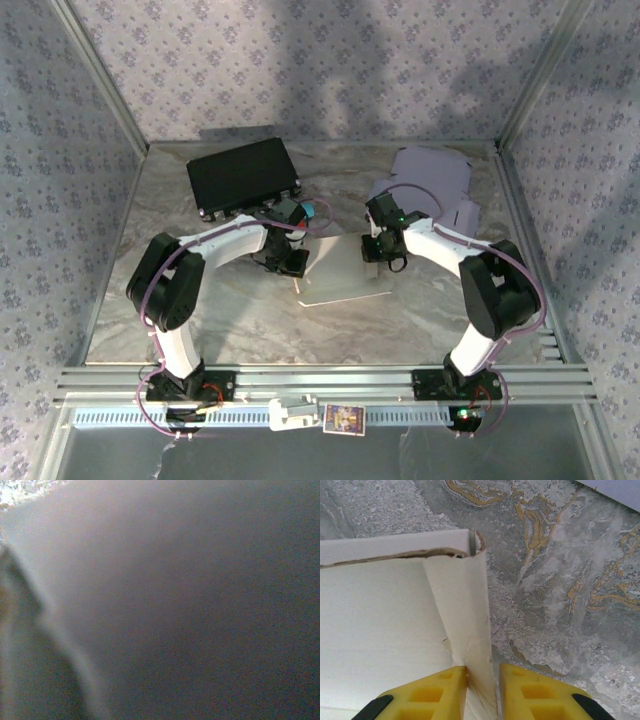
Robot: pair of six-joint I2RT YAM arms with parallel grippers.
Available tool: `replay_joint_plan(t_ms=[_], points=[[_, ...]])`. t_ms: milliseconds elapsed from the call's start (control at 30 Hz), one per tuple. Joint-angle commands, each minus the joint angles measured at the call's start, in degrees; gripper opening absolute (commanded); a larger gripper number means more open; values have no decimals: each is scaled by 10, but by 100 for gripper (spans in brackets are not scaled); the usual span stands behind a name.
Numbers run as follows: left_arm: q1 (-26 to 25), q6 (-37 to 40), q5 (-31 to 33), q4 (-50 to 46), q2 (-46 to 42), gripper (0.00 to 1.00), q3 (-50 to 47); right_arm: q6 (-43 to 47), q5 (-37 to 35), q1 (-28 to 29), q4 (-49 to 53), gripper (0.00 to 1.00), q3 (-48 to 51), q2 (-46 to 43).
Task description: Fold the paper box
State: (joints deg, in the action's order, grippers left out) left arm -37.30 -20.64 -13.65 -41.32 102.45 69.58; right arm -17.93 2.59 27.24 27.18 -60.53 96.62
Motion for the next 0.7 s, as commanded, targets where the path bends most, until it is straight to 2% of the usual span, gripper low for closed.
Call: replay_joint_plan(t_ms=[0, 233, 333, 400, 533, 600, 667], points=[[-5, 12, 13, -20, 7, 0, 17, 11, 1, 0, 26, 26, -6, 23], [-5, 12, 14, -20, 8, 0, 18, 6, -17, 6, 33, 29, -13, 33], [-5, 11, 16, -21, 8, 0, 19, 2, -23, 9, 32, 28, -15, 30], [-4, 11, 17, -22, 6, 0, 21, 0, -32, 13, 35, 23, -18, 30], [-7, 4, 25, -28, 6, 0, 26, -19, -84, 30, 48, 6, -24, 20], [-7, -7, 30, -36, 6, 0, 33, -39, -136, 44, 66, 0, -28, 12], [-13, -21, 45, -40, 3, 0, 38, -69, -216, 62, 104, 0, -36, 8]])
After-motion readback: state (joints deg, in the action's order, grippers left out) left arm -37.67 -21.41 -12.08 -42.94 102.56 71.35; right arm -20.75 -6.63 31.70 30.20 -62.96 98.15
